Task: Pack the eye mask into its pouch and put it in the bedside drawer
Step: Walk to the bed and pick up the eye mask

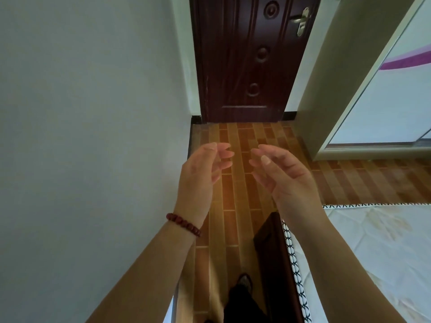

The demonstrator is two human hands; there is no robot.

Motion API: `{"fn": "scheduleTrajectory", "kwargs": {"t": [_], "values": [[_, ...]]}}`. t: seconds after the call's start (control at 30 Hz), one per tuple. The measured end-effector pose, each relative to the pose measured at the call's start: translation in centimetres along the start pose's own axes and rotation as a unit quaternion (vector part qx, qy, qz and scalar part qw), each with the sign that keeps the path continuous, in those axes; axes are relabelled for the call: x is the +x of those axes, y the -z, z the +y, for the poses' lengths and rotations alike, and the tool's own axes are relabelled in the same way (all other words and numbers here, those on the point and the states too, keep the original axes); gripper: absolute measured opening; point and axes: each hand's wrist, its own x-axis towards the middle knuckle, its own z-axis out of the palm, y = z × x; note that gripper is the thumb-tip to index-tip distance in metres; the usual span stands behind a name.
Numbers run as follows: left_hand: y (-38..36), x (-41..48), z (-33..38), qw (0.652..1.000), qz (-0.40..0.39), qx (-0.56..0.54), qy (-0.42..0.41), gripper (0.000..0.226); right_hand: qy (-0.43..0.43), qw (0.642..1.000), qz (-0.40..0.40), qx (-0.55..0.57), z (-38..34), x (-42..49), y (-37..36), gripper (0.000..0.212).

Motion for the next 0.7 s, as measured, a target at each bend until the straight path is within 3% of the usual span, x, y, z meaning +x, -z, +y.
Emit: {"fn": "scheduleTrajectory", "kwargs": {"t": [0.37, 0.7], "values": [[-8.7, 19.1, 0.4, 0.999, -0.026, -0.014, 0.013, 0.030, 0.007, 1.000, 0.016, 0.021, 0.6, 19.3, 6.1, 0.028], [-15.9, 30.3, 0.9, 0.998, -0.054, -0.005, -0.019, 0.027, 0.013, 0.999, 0.046, 0.018, 0.0, 31.1, 12.0, 0.034]]}}
